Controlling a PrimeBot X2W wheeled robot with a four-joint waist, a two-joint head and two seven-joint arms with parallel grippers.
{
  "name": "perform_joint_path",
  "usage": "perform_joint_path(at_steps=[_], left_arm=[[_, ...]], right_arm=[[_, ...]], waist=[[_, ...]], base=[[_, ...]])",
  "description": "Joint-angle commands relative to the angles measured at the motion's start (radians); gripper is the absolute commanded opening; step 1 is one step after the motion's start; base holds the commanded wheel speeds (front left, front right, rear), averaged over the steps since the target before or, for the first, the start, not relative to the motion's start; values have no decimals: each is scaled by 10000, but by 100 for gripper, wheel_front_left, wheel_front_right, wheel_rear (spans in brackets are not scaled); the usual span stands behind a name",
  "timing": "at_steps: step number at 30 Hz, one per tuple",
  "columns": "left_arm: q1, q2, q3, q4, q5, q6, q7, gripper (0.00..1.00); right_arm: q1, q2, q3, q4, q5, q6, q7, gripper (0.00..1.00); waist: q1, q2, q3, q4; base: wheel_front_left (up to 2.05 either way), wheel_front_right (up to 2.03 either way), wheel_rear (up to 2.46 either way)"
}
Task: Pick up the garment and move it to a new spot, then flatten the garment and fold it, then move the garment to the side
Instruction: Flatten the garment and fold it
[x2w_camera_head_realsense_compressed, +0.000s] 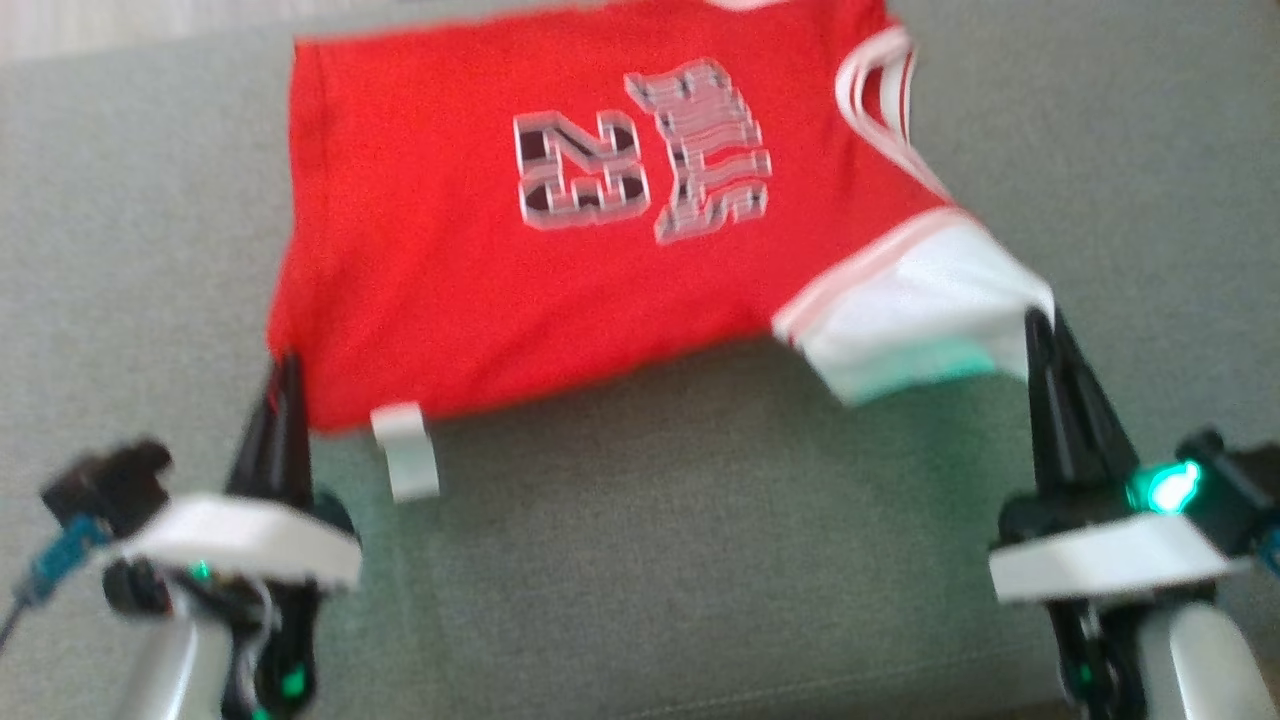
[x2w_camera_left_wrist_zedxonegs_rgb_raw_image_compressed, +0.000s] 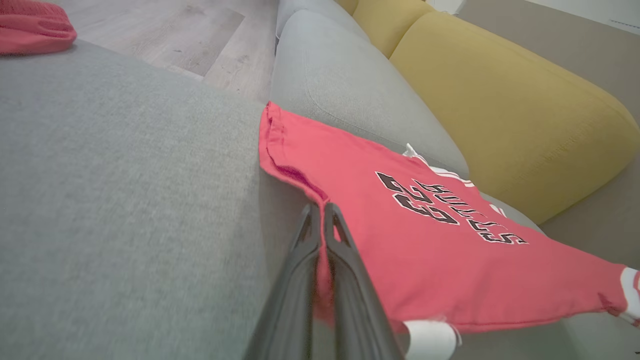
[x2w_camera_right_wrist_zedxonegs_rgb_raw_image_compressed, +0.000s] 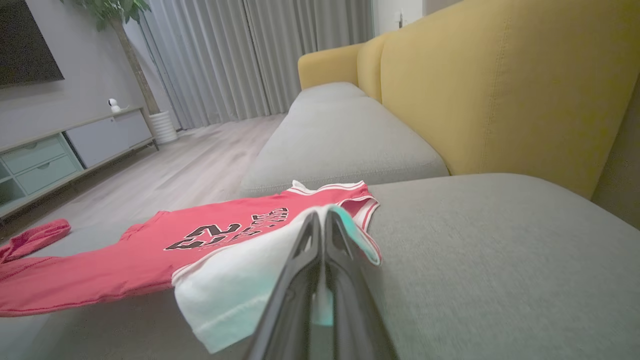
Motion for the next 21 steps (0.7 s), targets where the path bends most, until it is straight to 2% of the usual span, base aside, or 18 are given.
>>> perform_joint_path(at_steps=[1,5,9,15,21], left_arm=[[293,232,302,-768,-25,161,131,0],[1363,259,231,-1612,-133,424,447,0],[2014,189,112,-1987,-250,605,667,0],[2022,-79,-88,-1671,-460,619,775,0],[1351,-373,-254,-1038,-873,508,1095,0]], right_arm=[[323,-30,105,-804,-127,40,290,0],[1287,-30,98,-1612,-281,40,1043,0],[1821,-30,119,-1851,-245,40,1583,0],[1699,-30,177,-1362,-426,40,1976,0],[895,-30,250,-633,-583,40,2606,0]], waist=[[3,-1,-595,93],[3,-1,-919,131],[3,-1,-993,181],[3,-1,-887,308],[3,-1,-671,432]], base=[[0,0,0],[0,0,0],[0,0,0],[0,0,0],[0,0,0]])
